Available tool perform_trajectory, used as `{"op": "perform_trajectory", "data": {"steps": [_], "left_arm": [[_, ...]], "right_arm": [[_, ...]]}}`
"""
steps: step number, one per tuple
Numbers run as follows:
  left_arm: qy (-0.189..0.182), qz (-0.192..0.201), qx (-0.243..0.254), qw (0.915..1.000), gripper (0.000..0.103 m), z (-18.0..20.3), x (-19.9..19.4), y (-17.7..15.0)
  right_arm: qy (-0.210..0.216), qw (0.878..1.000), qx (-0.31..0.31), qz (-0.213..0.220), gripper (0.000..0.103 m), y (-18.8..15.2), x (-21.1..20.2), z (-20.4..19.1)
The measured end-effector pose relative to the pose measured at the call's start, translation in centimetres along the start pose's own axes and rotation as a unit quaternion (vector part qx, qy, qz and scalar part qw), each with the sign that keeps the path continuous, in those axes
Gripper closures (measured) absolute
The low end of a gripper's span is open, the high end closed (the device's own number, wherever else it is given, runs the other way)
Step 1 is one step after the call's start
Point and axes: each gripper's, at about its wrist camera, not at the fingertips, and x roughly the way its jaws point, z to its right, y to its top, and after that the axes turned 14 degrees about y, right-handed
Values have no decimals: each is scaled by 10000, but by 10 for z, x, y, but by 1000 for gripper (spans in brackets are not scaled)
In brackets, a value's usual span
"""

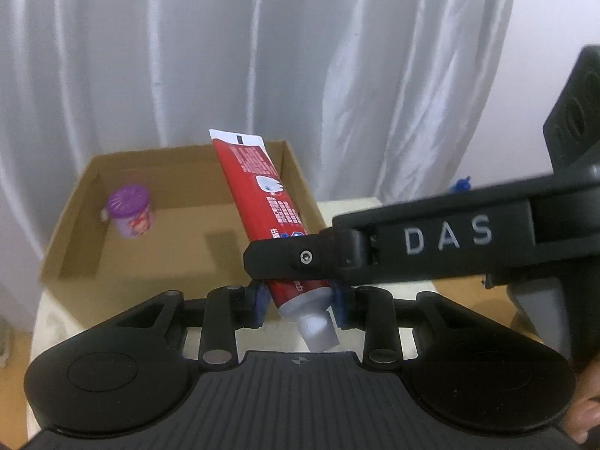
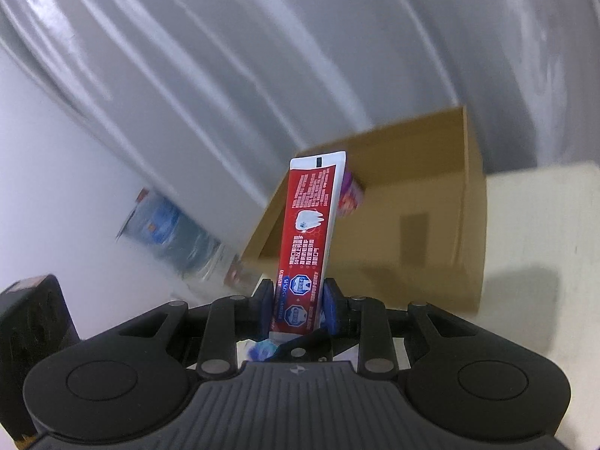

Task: Organize objects
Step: 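Carry the toothpaste tube into the cardboard box and open the right gripper, then withdraw the right gripper from the box and move toward the white box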

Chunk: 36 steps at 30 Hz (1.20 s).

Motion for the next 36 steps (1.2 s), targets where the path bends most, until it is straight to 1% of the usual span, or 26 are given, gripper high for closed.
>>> {"op": "perform_trajectory", "data": {"steps": [4, 6, 11, 14, 16, 18, 20, 23, 26, 30, 32, 33, 34, 35, 36], "left_arm": [[-335, -315, 16, 9989, 71, -12, 40, 26], [-464, -509, 40, 9976, 70, -16, 60, 35], [-790, -735, -85, 9941, 70, -20, 97, 41], [-1008, -873, -181, 9909, 68, -22, 118, 42], [-972, -1023, -216, 9898, 65, -23, 128, 41], [-901, -1064, -254, 9899, 63, -26, 133, 38], [-890, -1081, -349, 9895, 62, -30, 131, 33], [-836, -1000, -428, 9905, 61, -35, 120, 29], [-763, -847, -498, 9922, 54, -41, 102, 29], [-653, -615, -555, 9944, 49, -44, 71, 31], [-550, -494, -585, 9955, 41, -44, 53, 31], [-483, -415, -609, 9961, 37, -46, 44, 31], [-399, -319, -636, 9967, 31, -47, 33, 30], [-284, -187, -681, 9971, 25, -50, 20, 26], [-134, -29, -777, 9969, 22, -54, 5, 19]], "right_arm": [[-191, 9996, 218, 45, 72, 30, 25, 25], [-298, 9990, 319, 46, 72, 38, 35, 40], [-639, 9968, 474, 53, 72, 51, 55, 66], [-973, 9939, 525, 53, 69, 54, 61, 79], [-1195, 9916, 479, 143, 69, 52, 57, 84], [-1262, 9907, 424, 291, 69, 53, 50, 84], [-1273, 9902, 408, 412, 69, 52, 42, 82], [-1227, 9899, 428, 566, 69, 48, 27, 79], [-1143, 9899, 463, 698, 69, 43, 11, 75], [-1047, 9905, 364, 815, 68, 35, -14, 64], [-970, 9911, 343, 850, 61, 29, -24, 57], [-936, 9913, 311, 874, 49, 26, -30, 54], [-905, 9915, 244, 902, 44, 22, -35, 49], [-875, 9919, 175, 909, 44, 20, -39, 44], [-825, 9925, 86, 893, 44, 16, -44, 38]]}}
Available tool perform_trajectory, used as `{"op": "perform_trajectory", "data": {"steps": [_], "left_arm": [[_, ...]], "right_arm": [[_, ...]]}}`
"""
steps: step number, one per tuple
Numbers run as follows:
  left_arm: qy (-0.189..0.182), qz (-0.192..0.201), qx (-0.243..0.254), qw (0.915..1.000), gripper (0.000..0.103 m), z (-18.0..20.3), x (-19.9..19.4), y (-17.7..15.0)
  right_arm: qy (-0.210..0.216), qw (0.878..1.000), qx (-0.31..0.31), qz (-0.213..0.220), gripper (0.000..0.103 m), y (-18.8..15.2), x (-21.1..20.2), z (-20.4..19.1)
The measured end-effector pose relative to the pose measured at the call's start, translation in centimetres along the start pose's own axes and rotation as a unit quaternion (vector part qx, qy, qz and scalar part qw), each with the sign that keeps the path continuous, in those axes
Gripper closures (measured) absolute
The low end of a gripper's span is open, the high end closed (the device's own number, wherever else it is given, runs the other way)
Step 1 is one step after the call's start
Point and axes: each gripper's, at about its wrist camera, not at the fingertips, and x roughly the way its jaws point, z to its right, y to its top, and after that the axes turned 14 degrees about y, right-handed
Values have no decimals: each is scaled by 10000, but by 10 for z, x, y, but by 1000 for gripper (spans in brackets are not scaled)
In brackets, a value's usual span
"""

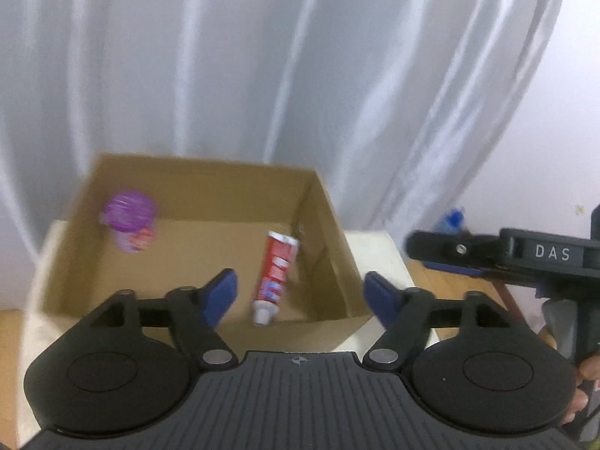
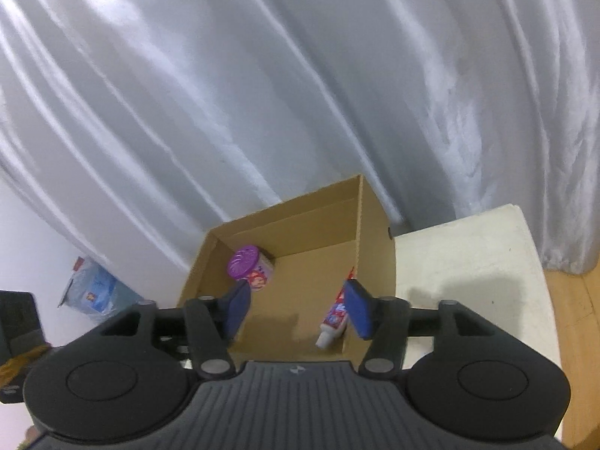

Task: Organize objects
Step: 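Withdraw the right gripper from the box and move toward the white box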

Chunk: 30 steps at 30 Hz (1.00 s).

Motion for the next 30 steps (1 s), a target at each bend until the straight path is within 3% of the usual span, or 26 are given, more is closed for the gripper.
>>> {"op": "perform_trajectory", "data": {"steps": [2, 3, 5, 8, 12, 17, 26, 30], "left_arm": [[237, 281, -219, 9991, 4, -12, -29, -16], [348, 401, -349, 9980, 2, -19, -44, -25], [570, 542, -628, 9949, 1, -34, -69, -47], [980, 484, -1000, 9890, 1, -55, -95, -83], [1510, 385, -1344, 9786, 1, -74, -124, -125], [1943, 366, -1293, 9717, 1, -80, -139, -160], [1748, 356, -1354, 9746, 0, -91, -139, -184], [1570, 440, -1434, 9762, 0, -104, -143, -192]], "right_arm": [[140, 9998, -125, -87, 42, -4, -9, -9], [242, 9993, -223, -156, 37, -7, -14, -14], [348, 9981, -446, -255, 26, -13, -17, -24], [379, 9945, -870, -436, 23, -24, -19, -44], [495, 9873, -1357, -663, 2, -42, -13, -72], [351, 9704, -2125, -1092, 0, -69, 7, -114], [-269, 9380, -2987, -1740, 0, -118, 47, -168], [-478, 9364, -2975, -1801, 0, -127, 58, -180]]}}
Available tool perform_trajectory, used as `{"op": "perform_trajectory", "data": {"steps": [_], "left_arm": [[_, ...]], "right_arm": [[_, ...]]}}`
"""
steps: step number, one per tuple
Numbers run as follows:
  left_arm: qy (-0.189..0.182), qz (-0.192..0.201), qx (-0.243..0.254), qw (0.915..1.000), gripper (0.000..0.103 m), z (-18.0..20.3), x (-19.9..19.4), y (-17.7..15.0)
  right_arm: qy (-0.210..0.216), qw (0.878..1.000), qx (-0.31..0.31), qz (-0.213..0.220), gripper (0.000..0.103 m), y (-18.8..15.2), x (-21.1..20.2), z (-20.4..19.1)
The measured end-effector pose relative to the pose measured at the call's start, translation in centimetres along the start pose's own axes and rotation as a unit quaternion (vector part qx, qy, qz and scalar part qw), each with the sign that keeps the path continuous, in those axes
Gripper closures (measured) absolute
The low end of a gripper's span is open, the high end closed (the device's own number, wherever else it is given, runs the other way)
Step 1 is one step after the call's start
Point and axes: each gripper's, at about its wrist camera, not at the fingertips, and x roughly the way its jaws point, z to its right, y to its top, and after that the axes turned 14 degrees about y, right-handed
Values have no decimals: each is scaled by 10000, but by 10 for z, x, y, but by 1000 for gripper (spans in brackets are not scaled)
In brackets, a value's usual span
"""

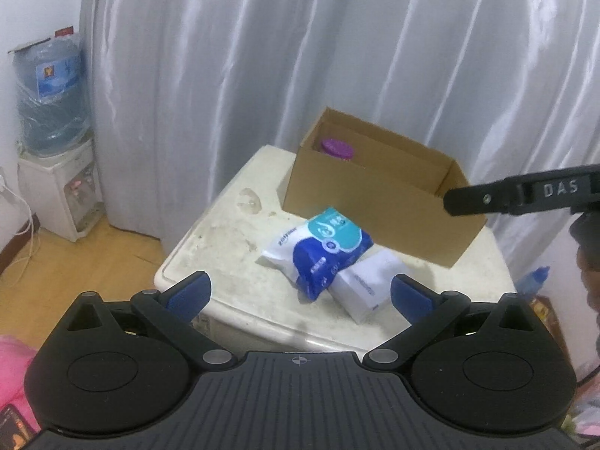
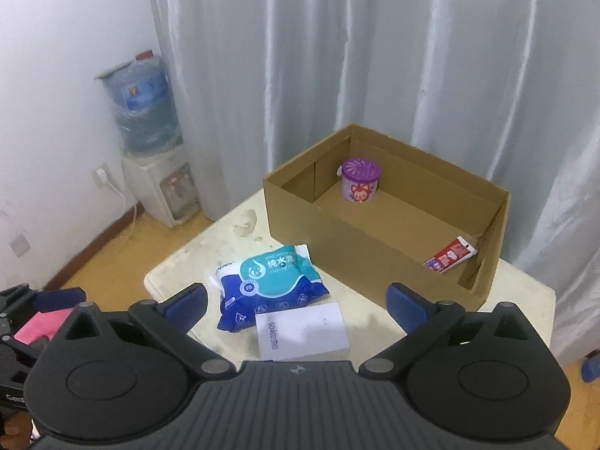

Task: Organize objects
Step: 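Withdraw the right gripper from the box and move toward the white box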

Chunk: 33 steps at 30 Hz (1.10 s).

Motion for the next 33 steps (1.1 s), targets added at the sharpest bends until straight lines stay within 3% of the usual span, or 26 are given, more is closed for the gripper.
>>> {"op": "perform_trajectory", "data": {"steps": [4, 9, 14, 18, 20, 25, 33], "left_arm": [[-268, -24, -85, 9996, 0, -19, 5, 2], [-340, -87, -313, 9989, 0, -43, 7, 8], [442, 15, 108, 9990, 0, -59, -12, 18], [1292, -159, 651, 9894, 0, -54, -2, 10], [1570, -264, 848, 9836, 0, -37, 10, -1], [1341, -381, 989, 9853, 0, 15, 31, -25], [852, -322, 1296, 9874, 1, 73, 48, -41]], "right_arm": [[-105, 9998, 155, -90, 0, 8, 16, -9], [-238, 9990, 140, -346, 0, 16, 46, -25], [168, 9998, 52, -64, 0, 21, 59, -36], [602, 9976, 158, 305, 0, 16, 64, -28], [808, 9962, 161, 284, 0, 11, 64, -19], [791, 9962, 322, 142, 0, -4, 54, 17], [629, 9897, 1287, 69, 0, -36, 51, 92]]}}
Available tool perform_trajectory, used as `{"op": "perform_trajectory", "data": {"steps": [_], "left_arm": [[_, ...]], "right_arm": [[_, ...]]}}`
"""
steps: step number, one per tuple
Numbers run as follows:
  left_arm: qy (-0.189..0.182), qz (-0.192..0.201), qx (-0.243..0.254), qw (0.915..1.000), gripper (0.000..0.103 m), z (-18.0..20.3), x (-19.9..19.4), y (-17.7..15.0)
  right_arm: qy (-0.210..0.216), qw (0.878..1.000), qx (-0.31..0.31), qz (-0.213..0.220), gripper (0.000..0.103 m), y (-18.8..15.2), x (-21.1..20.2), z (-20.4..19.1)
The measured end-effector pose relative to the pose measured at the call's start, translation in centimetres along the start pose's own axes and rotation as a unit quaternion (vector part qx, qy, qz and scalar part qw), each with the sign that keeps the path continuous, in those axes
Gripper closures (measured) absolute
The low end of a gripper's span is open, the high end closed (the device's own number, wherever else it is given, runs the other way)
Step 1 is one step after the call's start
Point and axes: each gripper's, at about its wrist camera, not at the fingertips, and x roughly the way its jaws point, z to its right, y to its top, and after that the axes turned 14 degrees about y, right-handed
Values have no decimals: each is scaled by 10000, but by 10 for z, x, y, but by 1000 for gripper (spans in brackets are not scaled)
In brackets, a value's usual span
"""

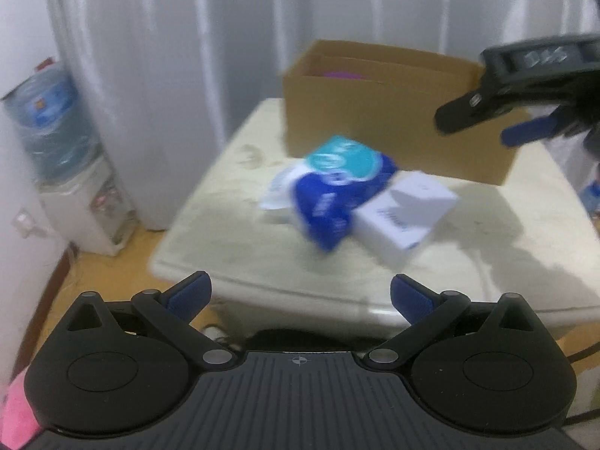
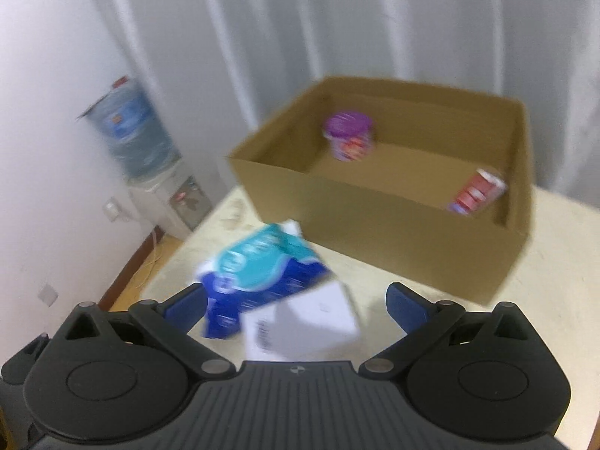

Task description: Organize objects

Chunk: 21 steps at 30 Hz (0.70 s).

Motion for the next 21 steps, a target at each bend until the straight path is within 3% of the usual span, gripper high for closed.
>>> {"op": "perform_trajectory", "data": {"steps": [8, 16, 21], "left_arm": [[-605, -115, 263, 9978, 8, 41, 11, 8], [-824, -380, 498, 9946, 22, 66, 33, 13], [-983, -608, 509, 9920, 24, 70, 47, 15]], "right_arm": [[323, 9985, 377, -216, 2, -5, 19, 30], [467, 9967, 425, -513, 18, -3, 44, 39], [510, 9952, 472, -695, 28, -1, 55, 43]]}}
